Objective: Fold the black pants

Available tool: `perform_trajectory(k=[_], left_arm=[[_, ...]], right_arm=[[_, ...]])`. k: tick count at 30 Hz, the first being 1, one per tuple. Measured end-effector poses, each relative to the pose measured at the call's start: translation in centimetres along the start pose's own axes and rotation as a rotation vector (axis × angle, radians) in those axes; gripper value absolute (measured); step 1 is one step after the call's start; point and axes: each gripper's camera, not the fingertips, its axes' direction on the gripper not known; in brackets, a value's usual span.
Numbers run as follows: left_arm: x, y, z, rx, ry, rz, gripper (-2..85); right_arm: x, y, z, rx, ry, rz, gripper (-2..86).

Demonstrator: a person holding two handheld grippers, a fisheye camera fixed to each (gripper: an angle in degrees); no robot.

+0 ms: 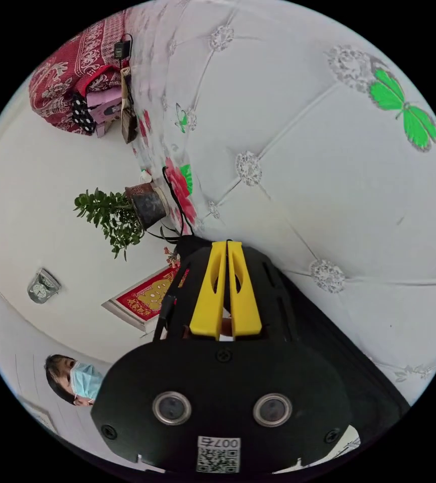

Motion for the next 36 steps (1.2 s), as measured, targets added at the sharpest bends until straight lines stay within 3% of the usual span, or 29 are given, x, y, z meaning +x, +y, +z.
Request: perform_trajectory(k=[3, 6, 13, 19, 23, 25, 29, 31, 33, 36], left_arm=[[-0.3, 0.1, 0.1, -0.001, 0.002, -0.002, -1.0], [-0.9, 0.2, 0.3, -0.005, 0.016, -0.019, -1.0], [-2.2, 0.3, 0.7, -0.026, 0.033, -0.067, -1.0], [-5.2, 0.7, 1.3, -0.057, 0.138, -0.208, -1.0], [-8.2, 2.1, 0.7, -0.021, 0.271, -0.413, -1.0], [-9.0, 3.0, 0.0, 0.023, 0.325, -0.478, -1.0], [-8.8, 4.0, -0.7, 0.034, 0.322, -0.483, -1.0], [-8.4, 4.1, -0.9, 0.023, 0.305, -0.458, -1.0], [-8.2, 4.2, -1.3, 0.029, 0.303, -0.44, -1.0], [-8.3, 4.5, -1.9, 0.037, 0.313, -0.426, -1.0]], right_arm=[[0.9, 2.7, -0.1, 0.072, 0.034, -0.063, 0.0], [1.7, 8.9, -2.0, 0.292, 0.071, -0.175, 0.9], [10.5, 31.6, -4.2, 0.571, 0.338, -0.319, 4.8], [26.5, 55.4, -10.4, 1.001, 0.403, -0.025, 7.6], [39.7, 70.5, -12.5, 1.334, 0.206, 0.339, 8.8], [44.8, 74.3, -12.0, 1.414, 0.049, 0.415, 9.1], [54.5, 76.0, -10.6, 1.427, -0.325, 0.483, 9.2], [56.9, 75.0, -10.4, 1.369, -0.384, 0.523, 8.3], [57.0, 74.9, -10.8, 1.345, -0.348, 0.549, 6.9], [52.2, 75.6, -13.3, 1.323, -0.082, 0.405, 4.7]])
